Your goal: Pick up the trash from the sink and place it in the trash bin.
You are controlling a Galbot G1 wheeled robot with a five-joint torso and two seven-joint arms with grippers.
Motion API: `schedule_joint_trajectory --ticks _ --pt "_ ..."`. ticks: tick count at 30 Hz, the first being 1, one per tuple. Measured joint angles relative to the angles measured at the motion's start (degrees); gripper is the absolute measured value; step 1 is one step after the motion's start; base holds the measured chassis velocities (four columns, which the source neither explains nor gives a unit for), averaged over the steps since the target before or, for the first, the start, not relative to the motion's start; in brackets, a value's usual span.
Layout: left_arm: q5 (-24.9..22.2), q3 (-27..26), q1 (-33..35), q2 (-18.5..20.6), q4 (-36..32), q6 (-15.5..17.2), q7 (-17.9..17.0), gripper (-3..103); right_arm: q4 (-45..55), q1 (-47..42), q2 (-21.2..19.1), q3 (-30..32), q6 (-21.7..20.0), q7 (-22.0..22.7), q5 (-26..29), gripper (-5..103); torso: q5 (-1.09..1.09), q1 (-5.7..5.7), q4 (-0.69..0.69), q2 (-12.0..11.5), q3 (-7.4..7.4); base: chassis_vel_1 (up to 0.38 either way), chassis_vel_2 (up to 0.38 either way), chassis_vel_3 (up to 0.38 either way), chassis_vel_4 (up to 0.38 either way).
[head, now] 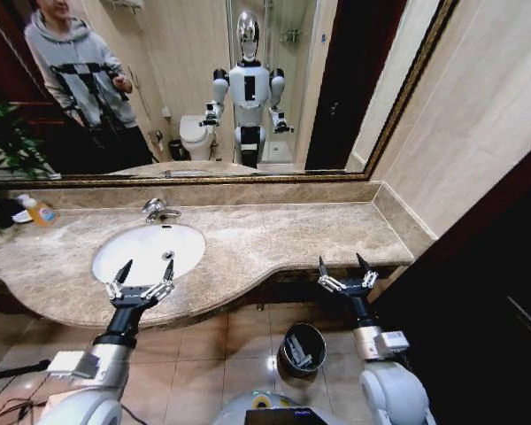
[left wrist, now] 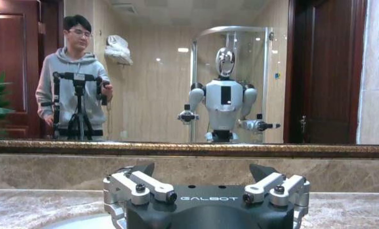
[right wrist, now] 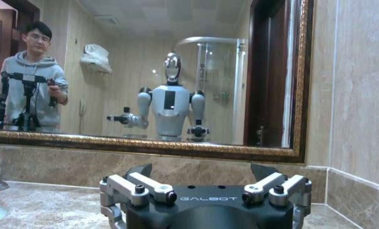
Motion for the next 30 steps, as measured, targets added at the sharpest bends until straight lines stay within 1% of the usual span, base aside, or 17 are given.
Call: schedule_joint_trajectory --ticks 30 --pt "0.0 0.0 0.0 0.0 0.0 0.0 0.0 100 -0.2 0.1 0.1 0.0 0.0 0.0 0.1 100 0.00 0.00 0.00 0.0 0.00 0.000 0.000 0.000 0.000"
